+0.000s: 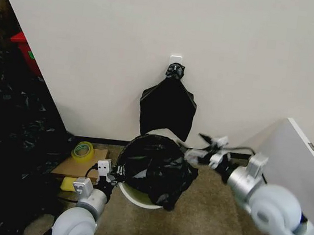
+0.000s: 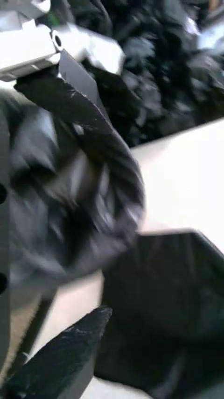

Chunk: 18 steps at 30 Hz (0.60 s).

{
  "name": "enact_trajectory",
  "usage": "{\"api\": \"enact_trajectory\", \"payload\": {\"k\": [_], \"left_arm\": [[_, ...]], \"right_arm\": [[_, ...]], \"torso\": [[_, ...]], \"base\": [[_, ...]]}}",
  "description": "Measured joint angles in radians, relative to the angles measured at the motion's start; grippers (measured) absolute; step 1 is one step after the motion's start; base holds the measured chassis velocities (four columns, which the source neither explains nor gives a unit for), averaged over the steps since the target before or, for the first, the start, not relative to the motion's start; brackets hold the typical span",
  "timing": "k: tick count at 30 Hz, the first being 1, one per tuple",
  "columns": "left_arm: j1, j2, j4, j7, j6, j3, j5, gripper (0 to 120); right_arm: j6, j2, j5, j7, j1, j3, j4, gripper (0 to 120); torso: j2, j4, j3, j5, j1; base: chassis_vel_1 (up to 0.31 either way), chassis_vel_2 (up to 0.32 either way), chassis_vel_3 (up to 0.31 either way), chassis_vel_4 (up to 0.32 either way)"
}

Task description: Place the garbage bag over the trash bin.

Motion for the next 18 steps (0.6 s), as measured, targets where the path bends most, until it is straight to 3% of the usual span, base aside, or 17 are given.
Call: {"api": "enact_trajectory", "payload": {"k": [3, 10, 12, 18], "left_arm": [[-0.006, -0.01, 0.011, -0.018, 0.007, -0.001, -0.016, 0], [-0.011, 0.001, 0.028, 0.025, 0.013, 0.011, 0.083, 0], [-0.007, 0.009, 0.024, 0.049, 0.01, 0.016, 0.171, 0], [0.002, 0.013, 0.014, 0.068, 0.0, 0.025, 0.235, 0]], "right_arm": [[-0.021, 0.009, -0.042, 0.005, -0.055, -0.004, 0.04, 100], [-0.069, -0.001, -0.035, 0.014, -0.08, -0.029, 0.063, 100], [-0.112, -0.004, 0.045, 0.044, -0.045, -0.059, 0.056, 100], [-0.209, 0.008, 0.223, 0.132, 0.038, -0.117, 0.019, 93]], "torso": [[0.0, 0.0002, 0.0, -0.0003, 0.0], [0.0, 0.0002, 0.0, -0.0002, 0.0], [0.0, 0.0005, 0.0, 0.0002, 0.0], [0.0, 0.0006, 0.0, 0.0, 0.0]], "base": [[0.0, 0.0, 0.0, 0.0], [0.0, 0.0, 0.0, 0.0], [0.0, 0.0, 0.0, 0.0], [0.0, 0.0, 0.0, 0.0]]}}
